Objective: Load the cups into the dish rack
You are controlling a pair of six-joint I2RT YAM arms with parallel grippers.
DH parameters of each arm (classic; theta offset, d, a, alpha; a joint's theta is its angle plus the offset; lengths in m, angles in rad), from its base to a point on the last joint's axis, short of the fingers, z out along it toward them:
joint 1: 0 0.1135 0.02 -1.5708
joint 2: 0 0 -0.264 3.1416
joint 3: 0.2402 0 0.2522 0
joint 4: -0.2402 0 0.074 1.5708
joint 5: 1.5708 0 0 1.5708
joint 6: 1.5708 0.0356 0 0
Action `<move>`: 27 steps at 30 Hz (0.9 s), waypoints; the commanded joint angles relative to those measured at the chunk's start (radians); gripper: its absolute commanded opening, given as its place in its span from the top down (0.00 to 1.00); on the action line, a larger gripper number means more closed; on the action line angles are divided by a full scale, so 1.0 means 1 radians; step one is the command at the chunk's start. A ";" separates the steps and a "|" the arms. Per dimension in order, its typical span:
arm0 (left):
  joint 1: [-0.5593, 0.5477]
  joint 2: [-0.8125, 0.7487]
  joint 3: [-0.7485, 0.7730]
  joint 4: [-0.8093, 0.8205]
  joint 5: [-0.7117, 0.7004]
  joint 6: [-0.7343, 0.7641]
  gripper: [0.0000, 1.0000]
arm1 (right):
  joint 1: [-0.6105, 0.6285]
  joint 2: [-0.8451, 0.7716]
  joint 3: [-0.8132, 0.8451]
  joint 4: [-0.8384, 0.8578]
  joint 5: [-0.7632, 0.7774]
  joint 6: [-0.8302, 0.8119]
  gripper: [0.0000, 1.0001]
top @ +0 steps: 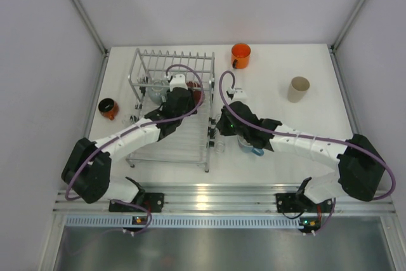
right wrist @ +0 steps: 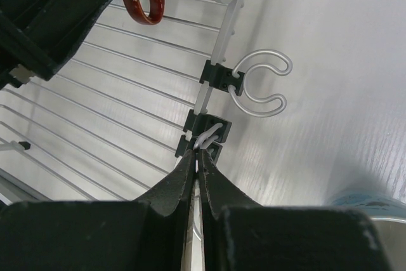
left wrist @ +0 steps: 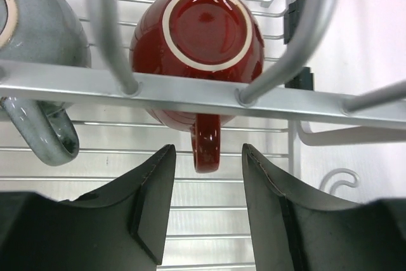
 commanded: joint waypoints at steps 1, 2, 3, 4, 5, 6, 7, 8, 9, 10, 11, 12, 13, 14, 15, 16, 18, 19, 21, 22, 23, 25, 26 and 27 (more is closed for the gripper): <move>0.004 -0.079 -0.022 0.006 0.039 -0.032 0.48 | 0.030 -0.040 0.005 0.031 -0.013 -0.017 0.96; 0.004 -0.090 -0.039 -0.026 0.050 -0.040 0.48 | 0.030 -0.045 0.010 0.031 -0.015 -0.032 0.95; 0.004 -0.099 -0.050 -0.035 0.062 -0.051 0.48 | 0.030 -0.048 0.011 0.031 -0.015 -0.037 0.93; 0.004 -0.110 -0.059 -0.039 0.067 -0.052 0.49 | 0.030 -0.060 0.010 0.035 -0.022 -0.041 0.92; 0.004 -0.112 -0.068 -0.046 0.061 -0.058 0.49 | 0.032 -0.068 0.008 0.038 -0.024 -0.050 0.91; 0.004 -0.112 -0.076 -0.060 0.054 -0.069 0.49 | 0.030 -0.077 0.007 0.041 -0.026 -0.055 0.88; 0.004 -0.110 -0.076 -0.095 0.048 -0.075 0.49 | 0.030 -0.083 0.007 0.037 -0.023 -0.058 0.87; 0.004 -0.112 -0.076 -0.115 0.041 -0.081 0.49 | 0.030 -0.100 0.008 0.029 -0.021 -0.063 0.86; 0.004 -0.118 -0.077 -0.130 0.037 -0.089 0.49 | 0.030 -0.106 0.011 0.024 -0.021 -0.064 0.82; 0.003 -0.125 -0.080 -0.158 0.034 -0.094 0.49 | 0.032 -0.123 0.013 0.009 -0.018 -0.069 0.79; 0.004 -0.148 -0.083 -0.164 0.031 -0.095 0.49 | 0.032 -0.132 0.018 0.000 -0.015 -0.075 0.75; 0.004 -0.164 -0.088 -0.172 0.025 -0.097 0.49 | 0.030 -0.143 0.019 -0.006 -0.013 -0.075 0.66; 0.004 -0.177 -0.090 -0.180 0.018 -0.098 0.48 | 0.030 -0.167 0.022 -0.023 -0.003 -0.078 0.63; 0.004 -0.197 -0.090 -0.193 -0.005 -0.098 0.48 | 0.030 -0.181 0.022 -0.029 0.002 -0.083 0.61; 0.004 -0.231 -0.085 -0.201 -0.013 -0.101 0.48 | 0.030 -0.194 0.022 -0.034 0.004 -0.087 0.56; 0.004 -0.248 -0.070 -0.212 -0.016 -0.101 0.47 | 0.029 -0.223 0.022 -0.040 0.010 -0.089 0.54; 0.004 -0.288 -0.048 -0.242 -0.012 -0.101 0.46 | 0.026 -0.250 0.021 -0.057 0.014 -0.098 0.52; 0.004 -0.299 -0.024 -0.258 -0.003 -0.100 0.46 | 0.024 -0.279 0.016 -0.060 0.014 -0.100 0.51; 0.004 -0.329 -0.001 -0.299 0.027 -0.088 0.46 | 0.024 -0.315 0.005 -0.063 0.016 -0.109 0.50; 0.004 -0.336 0.011 -0.319 0.022 -0.089 0.47 | 0.024 -0.348 -0.008 -0.062 0.019 -0.109 0.50; 0.004 -0.343 0.033 -0.342 0.008 -0.092 0.47 | 0.024 -0.365 -0.019 -0.058 0.019 -0.104 0.50; 0.006 -0.366 0.058 -0.411 -0.069 -0.095 0.47 | 0.025 -0.416 -0.047 -0.048 0.020 -0.100 0.49; 0.006 -0.374 0.088 -0.439 -0.115 -0.091 0.46 | 0.024 -0.431 -0.053 -0.046 0.020 -0.100 0.48; 0.007 -0.380 0.105 -0.478 -0.161 -0.078 0.45 | 0.025 -0.447 -0.058 -0.046 0.025 -0.100 0.49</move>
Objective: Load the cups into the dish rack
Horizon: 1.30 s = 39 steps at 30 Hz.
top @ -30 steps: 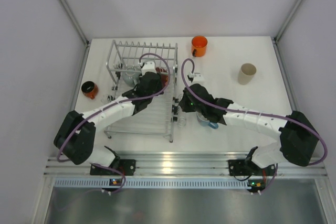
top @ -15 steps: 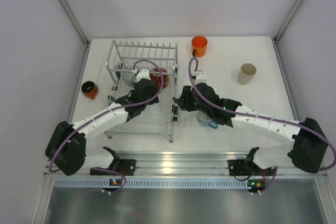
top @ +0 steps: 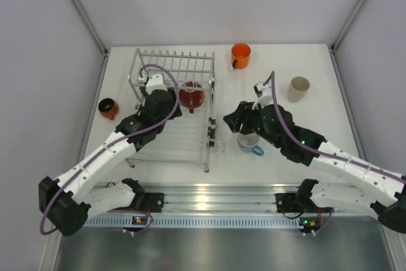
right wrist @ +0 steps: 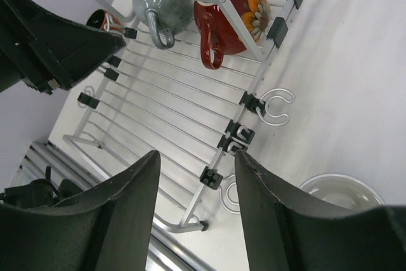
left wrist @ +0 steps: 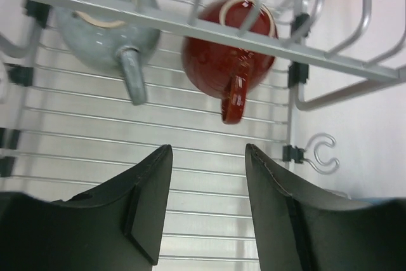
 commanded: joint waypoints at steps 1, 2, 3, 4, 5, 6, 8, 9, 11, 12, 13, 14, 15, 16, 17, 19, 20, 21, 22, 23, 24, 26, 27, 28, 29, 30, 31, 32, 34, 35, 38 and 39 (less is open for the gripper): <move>0.006 -0.046 0.090 -0.133 -0.222 0.015 0.43 | 0.012 -0.077 -0.028 0.014 0.023 -0.015 0.49; 0.018 -0.050 0.113 -0.147 -0.256 0.035 0.42 | 0.012 -0.091 -0.034 0.016 0.023 -0.018 0.49; 0.029 -0.051 0.153 -0.160 -0.284 0.044 0.41 | 0.012 -0.106 -0.040 0.018 0.022 -0.020 0.49; 0.043 -0.052 0.176 -0.182 -0.310 0.049 0.41 | 0.013 -0.135 -0.053 0.021 0.019 -0.024 0.49; 0.076 -0.055 0.194 -0.187 -0.331 0.059 0.40 | 0.012 -0.148 -0.054 0.019 0.017 -0.033 0.48; 0.099 -0.057 0.225 -0.193 -0.332 0.064 0.40 | 0.012 -0.159 -0.059 0.018 0.020 -0.039 0.48; 0.177 -0.063 0.243 -0.194 -0.310 0.082 0.40 | 0.012 -0.197 -0.068 0.001 0.032 -0.058 0.48; 0.210 -0.063 0.254 -0.196 -0.303 0.090 0.40 | 0.012 -0.211 -0.070 -0.007 0.040 -0.064 0.48; 0.323 -0.048 0.280 -0.196 -0.258 0.105 0.40 | 0.010 -0.255 -0.086 -0.019 0.058 -0.078 0.47; 0.362 -0.037 0.288 -0.196 -0.253 0.111 0.40 | 0.010 -0.271 -0.093 -0.018 0.061 -0.084 0.46; 0.392 -0.022 0.306 -0.196 -0.249 0.118 0.40 | 0.010 -0.301 -0.108 -0.015 0.064 -0.089 0.46; 0.452 -0.005 0.315 -0.194 -0.240 0.136 0.40 | 0.009 -0.315 -0.114 -0.012 0.066 -0.092 0.46; 0.481 0.041 0.325 -0.196 -0.214 0.144 0.40 | 0.010 -0.327 -0.120 -0.010 0.068 -0.093 0.45; 0.509 0.061 0.332 -0.194 -0.201 0.151 0.40 | 0.010 -0.350 -0.132 -0.009 0.068 -0.095 0.45; 0.564 0.086 0.345 -0.194 -0.186 0.161 0.39 | 0.009 -0.361 -0.137 -0.006 0.065 -0.098 0.45; 0.619 0.165 0.357 -0.185 -0.114 0.177 0.40 | 0.010 -0.381 -0.148 -0.005 0.057 -0.102 0.45; 0.679 0.195 0.375 -0.185 -0.094 0.184 0.41 | 0.009 -0.389 -0.149 -0.007 0.057 -0.108 0.45; 0.705 0.222 0.381 -0.188 -0.077 0.188 0.41 | 0.009 -0.393 -0.151 -0.012 0.061 -0.113 0.45; 0.753 0.280 0.385 -0.193 -0.034 0.190 0.42 | 0.009 -0.404 -0.154 -0.013 0.063 -0.121 0.45; 0.779 0.304 0.391 -0.196 -0.007 0.182 0.42 | 0.010 -0.410 -0.157 -0.015 0.069 -0.122 0.45; 0.807 0.331 0.389 -0.196 0.010 0.179 0.43 | 0.009 -0.415 -0.159 -0.016 0.074 -0.125 0.44; 0.853 0.383 0.372 -0.199 0.047 0.161 0.43 | 0.009 -0.432 -0.169 -0.015 0.078 -0.130 0.44; 0.866 0.394 0.365 -0.197 0.058 0.159 0.43 | 0.007 -0.438 -0.172 -0.013 0.078 -0.132 0.44; 0.876 0.406 0.362 -0.190 0.067 0.162 0.43 | 0.009 -0.447 -0.180 -0.012 0.077 -0.133 0.44; 0.876 0.440 0.365 -0.187 0.070 0.183 0.43 | 0.007 -0.453 -0.183 -0.009 0.072 -0.133 0.44; 0.877 0.460 0.371 -0.188 0.066 0.193 0.43 | 0.007 -0.455 -0.186 -0.007 0.066 -0.135 0.44; 0.876 0.482 0.381 -0.187 0.066 0.200 0.43 | 0.007 -0.459 -0.189 -0.005 0.063 -0.138 0.44; 0.877 0.500 0.400 -0.185 0.072 0.213 0.43 | 0.007 -0.462 -0.189 -0.007 0.061 -0.144 0.44; 0.877 0.560 0.418 -0.179 0.092 0.230 0.44 | 0.007 -0.461 -0.189 -0.009 0.066 -0.153 0.43; 0.876 0.581 0.446 -0.182 0.108 0.246 0.44 | 0.007 -0.461 -0.188 -0.007 0.069 -0.158 0.43; 0.877 0.661 0.487 -0.184 0.119 0.272 0.45 | 0.006 -0.462 -0.186 -0.013 0.091 -0.161 0.43; 0.877 0.698 0.495 -0.187 0.113 0.279 0.46 | 0.006 -0.461 -0.186 -0.015 0.092 -0.161 0.43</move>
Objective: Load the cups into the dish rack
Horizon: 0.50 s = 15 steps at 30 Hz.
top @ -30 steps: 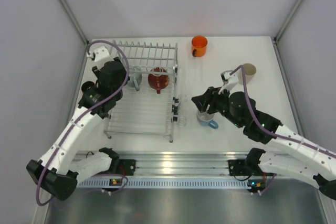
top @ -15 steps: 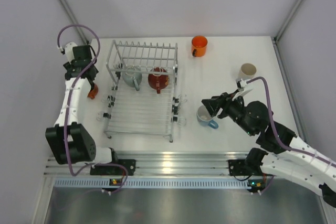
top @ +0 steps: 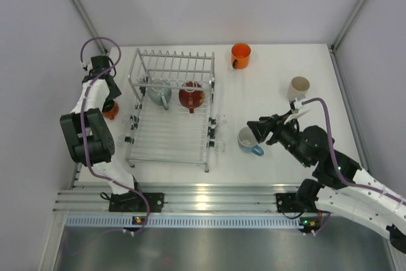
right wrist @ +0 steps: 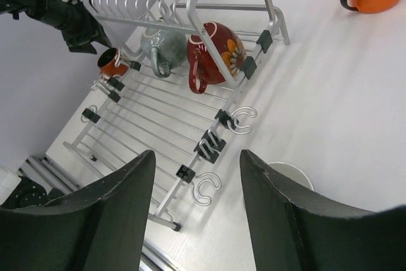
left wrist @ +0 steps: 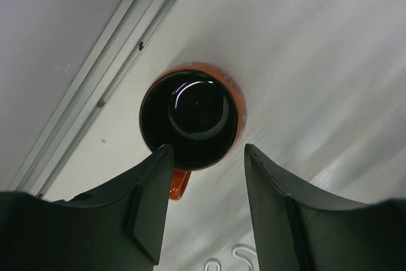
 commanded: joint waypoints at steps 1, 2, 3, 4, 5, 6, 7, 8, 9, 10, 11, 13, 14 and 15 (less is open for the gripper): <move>0.002 0.072 0.064 0.000 0.017 0.050 0.46 | 0.008 -0.007 0.004 0.018 0.026 -0.026 0.43; 0.002 0.088 0.071 -0.002 0.016 0.050 0.46 | 0.006 -0.007 0.004 0.015 0.026 -0.026 0.43; 0.002 0.101 0.076 -0.002 0.030 0.052 0.47 | 0.006 -0.011 0.004 0.014 0.023 -0.029 0.43; 0.002 0.127 0.080 -0.002 0.040 0.053 0.48 | 0.006 -0.012 0.003 0.015 0.025 -0.032 0.43; 0.002 0.136 0.088 -0.003 0.048 0.047 0.48 | 0.006 -0.013 0.003 0.014 0.025 -0.033 0.43; 0.002 0.142 0.091 -0.003 0.054 0.046 0.50 | 0.004 -0.015 0.003 0.015 0.026 -0.035 0.43; 0.001 0.150 0.091 -0.002 0.060 0.043 0.50 | 0.004 -0.013 0.006 0.014 0.028 -0.039 0.43; 0.001 0.156 0.096 -0.003 0.059 0.040 0.51 | 0.004 -0.015 0.008 0.012 0.029 -0.043 0.43; 0.001 0.161 0.099 -0.003 0.057 0.043 0.51 | 0.004 -0.013 0.009 0.012 0.029 -0.046 0.43; 0.001 0.167 0.102 -0.006 0.045 0.044 0.51 | 0.004 -0.012 0.009 0.012 0.031 -0.046 0.43; 0.001 0.179 0.111 -0.011 0.036 0.046 0.52 | 0.003 -0.010 0.011 0.012 0.032 -0.047 0.43; 0.001 0.188 0.126 -0.029 0.013 0.046 0.57 | 0.003 -0.008 0.012 0.015 0.031 -0.049 0.43; 0.001 0.190 0.126 -0.032 0.005 0.046 0.60 | 0.004 -0.007 0.012 0.018 0.032 -0.050 0.43; 0.001 0.188 0.126 -0.032 -0.004 0.044 0.62 | 0.003 -0.005 0.009 0.020 0.031 -0.049 0.43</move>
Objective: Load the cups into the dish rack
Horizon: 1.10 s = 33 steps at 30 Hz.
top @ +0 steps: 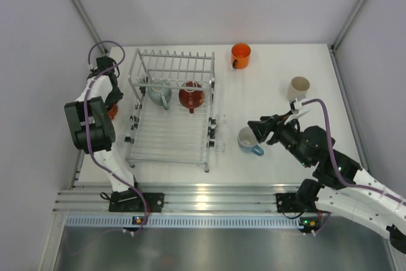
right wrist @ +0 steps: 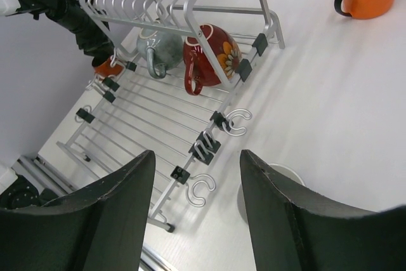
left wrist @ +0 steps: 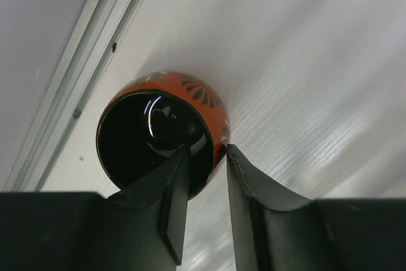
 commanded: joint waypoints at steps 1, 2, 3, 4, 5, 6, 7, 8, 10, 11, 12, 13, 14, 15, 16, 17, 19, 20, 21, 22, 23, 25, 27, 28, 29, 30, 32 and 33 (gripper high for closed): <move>0.001 0.003 0.042 -0.014 -0.044 0.008 0.66 | 0.003 0.000 0.009 0.018 0.022 -0.018 0.43; 0.001 0.000 0.042 -0.015 -0.050 0.006 0.70 | 0.003 0.000 0.009 0.020 0.021 -0.016 0.43; 0.001 0.001 0.042 -0.018 -0.051 0.005 0.72 | 0.003 0.002 0.009 0.020 0.018 -0.010 0.43; 0.001 0.004 0.048 -0.023 -0.053 0.002 0.77 | 0.003 0.002 0.011 0.020 0.015 -0.009 0.43; 0.001 0.007 0.051 -0.033 -0.061 -0.003 0.78 | 0.004 -0.001 0.009 0.020 0.012 -0.006 0.43; 0.001 0.013 0.054 -0.037 -0.061 -0.006 0.80 | 0.003 -0.001 0.011 0.020 0.006 -0.006 0.43; 0.003 0.021 0.054 -0.038 -0.061 -0.007 0.80 | 0.003 -0.003 0.014 0.017 0.004 -0.002 0.43; 0.003 0.024 0.056 -0.041 -0.058 -0.014 0.80 | 0.003 -0.004 0.012 0.018 0.002 -0.002 0.43; 0.003 0.033 0.057 -0.055 -0.064 -0.026 0.80 | 0.003 -0.013 0.015 0.010 0.001 0.001 0.43; 0.003 0.035 0.057 -0.053 -0.061 -0.029 0.77 | 0.004 -0.016 0.015 0.009 0.002 0.001 0.43; 0.003 0.038 0.059 -0.057 -0.056 -0.032 0.72 | 0.003 -0.024 0.012 0.007 0.004 0.004 0.43; 0.003 0.038 0.059 -0.057 -0.053 -0.038 0.70 | 0.003 -0.030 0.011 0.006 0.004 0.005 0.43; 0.003 0.039 0.059 -0.058 -0.051 -0.043 0.69 | 0.004 -0.035 0.009 0.007 0.007 0.007 0.43; 0.003 0.038 0.060 -0.060 -0.048 -0.046 0.69 | 0.003 -0.043 0.006 0.006 0.007 0.010 0.43; 0.001 0.039 0.062 -0.061 -0.045 -0.050 0.69 | 0.003 -0.043 0.006 0.007 0.007 0.010 0.43; 0.003 0.044 0.062 -0.063 -0.044 -0.053 0.67 | 0.004 -0.044 0.005 0.007 0.009 0.010 0.43; 0.003 0.050 0.063 -0.073 -0.050 -0.061 0.65 | 0.003 -0.044 0.003 0.009 0.009 0.008 0.42; 0.004 0.058 0.062 -0.073 -0.050 -0.063 0.67 | 0.003 -0.043 0.003 0.007 0.010 0.010 0.43; 0.004 0.061 0.060 -0.075 -0.051 -0.063 0.68 | 0.003 -0.044 0.004 0.006 0.009 0.008 0.42; 0.006 0.062 0.056 -0.078 -0.054 -0.064 0.72 | 0.003 -0.046 0.003 0.009 0.009 0.010 0.43; 0.004 0.065 0.054 -0.078 -0.058 -0.066 0.74 | 0.003 -0.046 0.003 0.003 0.007 0.010 0.43; 0.012 0.069 0.048 -0.078 -0.061 -0.069 0.84 | 0.003 -0.052 0.004 0.001 0.012 0.007 0.43; 0.013 0.056 0.048 -0.081 -0.074 -0.070 0.99 | 0.003 -0.058 0.006 -0.009 0.019 0.007 0.43; 0.015 0.050 0.056 -0.084 -0.079 -0.073 1.00 | 0.003 -0.058 0.009 -0.014 0.021 0.005 0.42; 0.016 0.043 0.060 -0.089 -0.081 -0.076 1.00 | 0.003 -0.059 0.012 -0.020 0.021 0.005 0.42; 0.019 0.032 0.066 -0.096 -0.082 -0.075 1.00 | 0.003 -0.061 0.012 -0.020 0.024 0.005 0.42; 0.026 -0.006 0.086 -0.106 -0.093 -0.081 1.00 | 0.003 -0.061 0.012 -0.019 0.022 0.007 0.42; 0.026 -0.028 0.089 -0.107 -0.106 -0.086 1.00 | 0.003 -0.058 0.012 -0.016 0.019 0.013 0.42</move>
